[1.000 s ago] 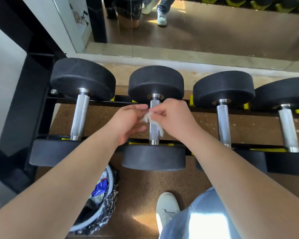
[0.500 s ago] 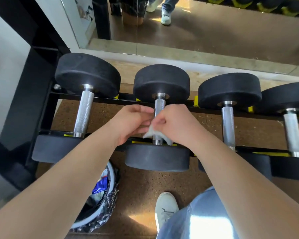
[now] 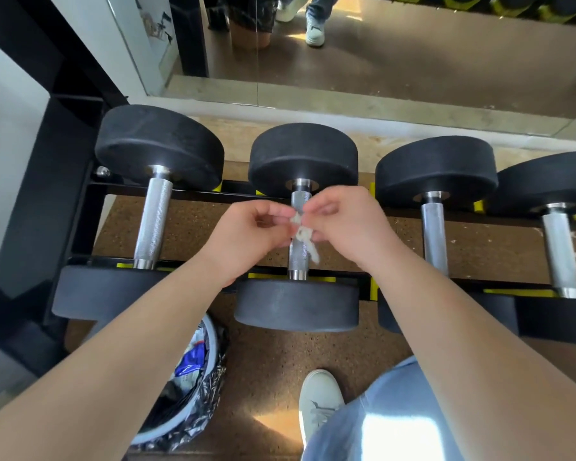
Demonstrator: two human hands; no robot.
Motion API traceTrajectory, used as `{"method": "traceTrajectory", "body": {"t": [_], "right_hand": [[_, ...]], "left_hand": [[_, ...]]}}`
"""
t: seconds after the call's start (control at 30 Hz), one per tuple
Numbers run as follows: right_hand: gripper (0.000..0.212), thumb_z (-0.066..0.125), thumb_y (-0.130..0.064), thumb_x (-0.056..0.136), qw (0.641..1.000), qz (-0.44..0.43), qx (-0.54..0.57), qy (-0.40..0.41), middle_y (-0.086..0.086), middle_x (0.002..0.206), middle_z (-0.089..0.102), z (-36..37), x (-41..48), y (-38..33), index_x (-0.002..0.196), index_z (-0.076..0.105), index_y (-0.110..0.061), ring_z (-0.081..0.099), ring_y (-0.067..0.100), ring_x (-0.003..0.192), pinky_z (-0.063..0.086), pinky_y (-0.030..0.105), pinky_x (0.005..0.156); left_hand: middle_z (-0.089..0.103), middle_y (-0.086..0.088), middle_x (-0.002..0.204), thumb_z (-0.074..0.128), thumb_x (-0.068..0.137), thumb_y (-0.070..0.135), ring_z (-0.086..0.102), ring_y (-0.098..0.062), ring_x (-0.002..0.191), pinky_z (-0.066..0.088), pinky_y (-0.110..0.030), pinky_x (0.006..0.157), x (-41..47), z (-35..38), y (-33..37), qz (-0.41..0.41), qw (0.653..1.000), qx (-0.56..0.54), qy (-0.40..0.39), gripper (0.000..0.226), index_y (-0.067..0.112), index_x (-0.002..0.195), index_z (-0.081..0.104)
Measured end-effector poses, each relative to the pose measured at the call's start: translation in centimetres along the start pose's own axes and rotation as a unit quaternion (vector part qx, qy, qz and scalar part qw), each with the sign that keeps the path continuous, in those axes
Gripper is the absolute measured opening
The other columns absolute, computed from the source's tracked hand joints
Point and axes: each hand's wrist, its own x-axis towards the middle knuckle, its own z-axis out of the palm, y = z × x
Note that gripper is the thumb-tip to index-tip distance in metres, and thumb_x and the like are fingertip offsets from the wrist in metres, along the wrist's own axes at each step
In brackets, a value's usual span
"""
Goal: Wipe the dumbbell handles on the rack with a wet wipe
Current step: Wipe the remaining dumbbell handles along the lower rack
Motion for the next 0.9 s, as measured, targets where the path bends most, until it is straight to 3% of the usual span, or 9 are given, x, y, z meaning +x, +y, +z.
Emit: {"method": "traceTrajectory", "body": {"t": [0.07,0.17,0.27,0.33,0.47,0.57,0.67,0.77,0.9], "right_hand": [[0.015,0.073,-0.002,0.092,0.993,0.034,0.113,-0.013,0.006,0.097,0.076,0.1,0.1,-0.1,0.097,0.074,-0.017,0.078,0.016,0.081,0.064,0.034,0.079],[0.018,0.063,0.005,0.095,0.982,0.06,0.179,-0.018,0.013,0.097,0.076,-0.1,0.1,-0.2,0.1,0.073,-0.008,0.078,0.022,0.086,0.065,0.033,0.075],[0.029,0.056,-0.001,0.095,0.995,0.015,0.055,0.081,0.003,0.093,0.075,-0.8,0.7,0.4,0.09,0.075,-0.022,0.075,0.02,0.09,0.064,0.037,0.08],[0.035,0.055,-0.006,0.094,0.995,-0.012,-0.023,0.094,-0.007,0.093,0.074,-1.1,0.9,1.0,0.085,0.073,-0.034,0.072,0.015,0.094,0.061,0.041,0.089],[0.036,0.057,-0.011,0.093,0.998,-0.009,-0.039,0.042,-0.01,0.094,0.073,-0.9,1.1,1.3,0.077,0.071,-0.04,0.071,0.014,0.095,0.06,0.041,0.091],[0.037,0.054,-0.01,0.094,0.996,-0.02,-0.089,0.002,-0.015,0.09,0.07,-0.5,1.0,1.1,0.078,0.069,-0.04,0.069,0.008,0.093,0.055,0.03,0.087],[0.036,0.055,-0.009,0.094,0.995,-0.021,-0.099,-0.007,-0.016,0.088,0.068,-0.4,1.0,1.1,0.081,0.069,-0.039,0.069,0.008,0.093,0.053,0.026,0.083],[0.036,0.055,-0.011,0.093,0.996,-0.013,-0.088,0.003,-0.014,0.092,0.071,-0.6,1.4,1.2,0.08,0.07,-0.04,0.069,0.01,0.095,0.057,0.034,0.09],[0.037,0.053,-0.011,0.091,0.998,0.009,-0.063,0.018,-0.01,0.096,0.073,-0.9,1.7,1.6,0.075,0.071,-0.04,0.071,0.014,0.095,0.061,0.042,0.089]], "left_hand": [[0.077,-0.002,0.099,0.087,0.08,0.019,0.073,-0.016,0.093,0.059,-0.028,0.087,0.1,0.4,0.0,0.031,0.997,0.074,0.007,0.029,0.019,0.107,0.076],[0.074,0.01,0.093,0.089,0.078,0.022,0.07,-0.004,0.086,0.057,-0.022,0.086,0.7,0.9,0.1,0.079,0.977,0.189,0.061,0.027,0.027,0.102,0.077],[0.077,0.012,0.092,0.08,0.087,0.019,0.073,-0.006,0.087,0.06,-0.035,0.089,2.4,0.9,0.8,0.091,0.976,0.151,0.126,0.017,0.028,0.101,0.08],[0.077,0.011,0.09,0.075,0.092,0.02,0.073,-0.004,0.083,0.06,-0.035,0.088,2.7,1.0,1.2,0.069,0.974,0.159,0.146,0.014,0.026,0.104,0.08],[0.075,0.005,0.077,0.066,0.096,0.027,0.072,-0.011,0.074,0.06,-0.033,0.078,-0.3,1.0,1.8,0.053,0.933,0.353,0.037,0.018,0.025,0.087,0.082],[0.07,-0.001,0.071,0.068,0.092,0.03,0.068,-0.019,0.073,0.057,-0.037,0.072,-1.2,0.5,2.3,-0.039,0.892,0.447,-0.044,0.026,0.018,0.07,0.074],[0.073,-0.006,0.08,0.071,0.089,0.008,0.075,-0.02,0.077,0.063,-0.035,0.075,0.0,0.3,2.6,-0.123,0.946,0.294,-0.056,0.016,0.015,0.075,0.075],[0.076,-0.008,0.093,0.06,0.092,-0.008,0.075,-0.017,0.088,0.063,-0.034,0.083,2.3,1.3,2.0,-0.113,0.989,0.1,0.0,0.029,0.016,0.089,0.075],[0.074,-0.001,0.087,0.047,0.097,-0.006,0.071,-0.015,0.086,0.06,-0.028,0.074,3.3,2.1,1.3,-0.087,0.991,0.098,-0.001,0.036,0.02,0.093,0.072]]}}
